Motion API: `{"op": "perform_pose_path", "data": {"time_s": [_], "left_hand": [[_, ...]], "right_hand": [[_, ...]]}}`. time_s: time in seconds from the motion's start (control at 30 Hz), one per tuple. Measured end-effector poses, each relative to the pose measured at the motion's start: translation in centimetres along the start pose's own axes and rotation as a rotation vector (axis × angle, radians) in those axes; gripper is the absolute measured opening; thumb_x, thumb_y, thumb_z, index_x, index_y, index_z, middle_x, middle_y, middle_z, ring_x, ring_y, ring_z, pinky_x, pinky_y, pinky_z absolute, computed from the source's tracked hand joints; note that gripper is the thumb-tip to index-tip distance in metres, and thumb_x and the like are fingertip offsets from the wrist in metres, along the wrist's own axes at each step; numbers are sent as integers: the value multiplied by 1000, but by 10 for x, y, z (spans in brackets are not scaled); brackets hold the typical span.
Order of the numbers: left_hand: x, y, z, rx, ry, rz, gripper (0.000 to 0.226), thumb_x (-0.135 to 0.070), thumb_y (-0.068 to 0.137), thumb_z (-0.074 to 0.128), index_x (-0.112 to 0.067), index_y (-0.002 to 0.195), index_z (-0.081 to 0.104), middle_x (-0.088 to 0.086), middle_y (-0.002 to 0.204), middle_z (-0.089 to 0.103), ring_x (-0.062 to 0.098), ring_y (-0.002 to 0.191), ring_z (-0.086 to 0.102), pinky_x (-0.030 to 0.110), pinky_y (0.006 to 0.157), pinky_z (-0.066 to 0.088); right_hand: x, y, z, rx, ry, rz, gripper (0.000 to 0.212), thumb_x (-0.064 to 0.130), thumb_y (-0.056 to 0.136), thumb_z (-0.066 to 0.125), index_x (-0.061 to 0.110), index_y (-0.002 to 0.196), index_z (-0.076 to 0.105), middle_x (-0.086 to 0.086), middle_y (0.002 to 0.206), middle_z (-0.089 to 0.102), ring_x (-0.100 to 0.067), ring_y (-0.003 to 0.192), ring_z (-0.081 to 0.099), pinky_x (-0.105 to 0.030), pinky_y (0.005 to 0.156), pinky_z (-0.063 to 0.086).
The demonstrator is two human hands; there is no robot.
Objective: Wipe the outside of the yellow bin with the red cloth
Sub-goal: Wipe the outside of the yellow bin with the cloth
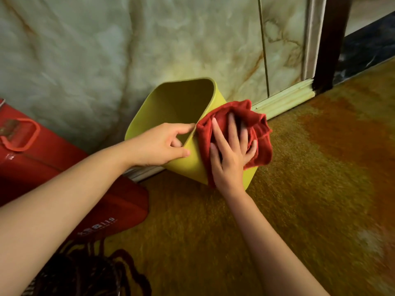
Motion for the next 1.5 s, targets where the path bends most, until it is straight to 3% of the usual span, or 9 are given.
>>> {"op": "perform_pose_path", "data": {"time_s": [0.1,0.27,0.47,0.67,0.8,0.87,1.0,1.33,1.5], "left_hand": [[3,4,-3,8,-9,1,58,-5,83,55,-45,120,35,-9,32,40,2,35,26,11,35,22],[5,8,-7,8,-29,5,60,-6,83,57,-49,117,35,-10,33,40,2,35,25,11,34,23],[-7,15,-8,-39,3,-50,68,-11,82,60,-15,139,22,-12,34,53,0,31,33,9,33,26],[0,15,-4,-52,-12,-50,70,-11,81,61,-12,139,21,-11,33,50,-1,33,34,9,35,27],[24,-21,-4,-58,-7,-71,79,-17,71,72,-34,133,27,-24,90,61,-18,74,55,-3,67,38],[40,-41,-6,-12,356,-34,55,-22,73,70,-31,122,49,-23,104,59,-8,97,57,5,76,41],[40,-50,-8,-150,664,132,13,-18,84,56,-13,92,65,10,87,71,24,84,65,37,69,51],[-16,-6,13,-246,610,162,25,-20,83,56,-11,60,51,4,53,52,32,68,58,36,58,39],[-5,-7,3,-191,451,55,17,-18,79,63,-13,94,69,7,96,74,15,90,63,21,73,41]], "right_hand": [[-4,7,11,105,102,54,51,49,90,30,63,132,5,15,154,-12,-17,145,-19,-62,108,-9],[3,25,15,52,162,173,50,57,87,21,69,128,-4,19,157,-7,-11,145,-15,-65,107,-4],[-21,78,-1,151,226,579,47,43,98,14,38,145,20,6,160,12,-16,147,1,-57,115,4],[-2,41,4,106,297,410,52,49,94,29,42,144,14,5,160,5,-17,147,-7,-52,113,-4],[-6,46,7,97,297,452,52,48,95,30,41,144,14,4,160,3,-18,146,-7,-56,113,-3],[-7,47,8,103,294,477,52,50,95,28,41,144,14,5,160,2,-18,146,-7,-58,112,-2],[-11,45,3,63,307,579,53,56,93,26,44,143,14,5,160,4,-20,147,-5,-61,111,-1],[-19,35,-1,453,656,700,54,54,87,34,24,130,49,-6,129,58,-22,115,56,-45,105,41],[-12,35,1,445,630,697,48,49,93,31,20,124,52,-11,117,62,-22,105,60,-41,98,47]]}}
Point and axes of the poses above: each hand's wrist, its own y-axis towards the middle knuckle, its own z-axis out of the palm, x = y × z, the point moved 2 cm from there along y, towards the middle knuckle
